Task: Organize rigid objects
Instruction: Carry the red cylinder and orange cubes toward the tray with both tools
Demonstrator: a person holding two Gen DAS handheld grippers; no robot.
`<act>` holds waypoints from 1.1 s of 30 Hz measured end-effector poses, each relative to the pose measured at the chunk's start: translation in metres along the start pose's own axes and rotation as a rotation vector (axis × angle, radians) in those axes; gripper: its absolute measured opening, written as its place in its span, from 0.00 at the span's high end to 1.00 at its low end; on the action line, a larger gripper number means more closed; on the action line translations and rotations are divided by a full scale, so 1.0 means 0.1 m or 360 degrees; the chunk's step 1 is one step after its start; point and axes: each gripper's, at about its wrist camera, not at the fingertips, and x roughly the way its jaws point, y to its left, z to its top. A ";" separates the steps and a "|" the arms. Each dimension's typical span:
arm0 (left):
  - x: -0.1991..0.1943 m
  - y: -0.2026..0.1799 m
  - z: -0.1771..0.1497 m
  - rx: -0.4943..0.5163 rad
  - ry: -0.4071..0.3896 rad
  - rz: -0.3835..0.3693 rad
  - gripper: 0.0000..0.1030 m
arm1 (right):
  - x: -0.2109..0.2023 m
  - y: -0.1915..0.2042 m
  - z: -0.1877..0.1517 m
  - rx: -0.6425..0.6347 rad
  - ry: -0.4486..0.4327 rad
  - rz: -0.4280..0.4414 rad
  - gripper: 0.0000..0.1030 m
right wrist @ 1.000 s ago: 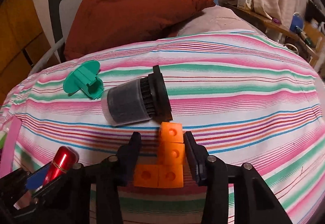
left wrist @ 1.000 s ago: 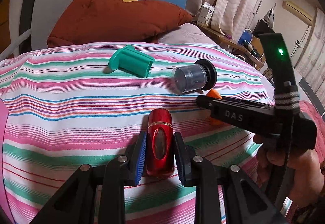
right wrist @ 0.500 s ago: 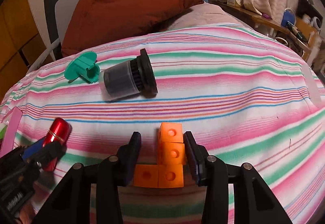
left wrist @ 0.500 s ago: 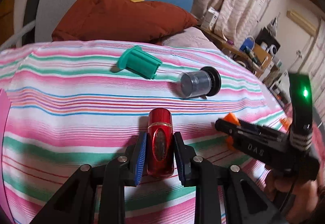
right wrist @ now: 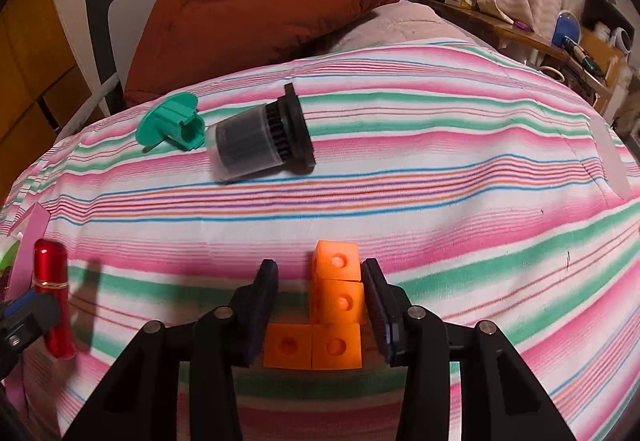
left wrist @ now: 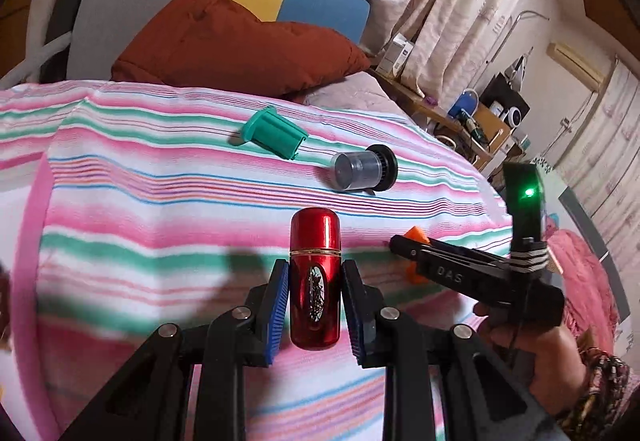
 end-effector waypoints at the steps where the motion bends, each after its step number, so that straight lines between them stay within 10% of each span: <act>1: -0.05 0.00 -0.02 -0.0007 -0.0008 -0.0009 0.75 | -0.02 0.02 -0.02 0.0008 0.0003 0.0017 0.57; 33: -1.46 1.25 -0.62 -0.0311 -0.0196 0.0335 0.75 | -0.68 1.18 -0.67 -0.0287 -0.0029 0.0383 0.58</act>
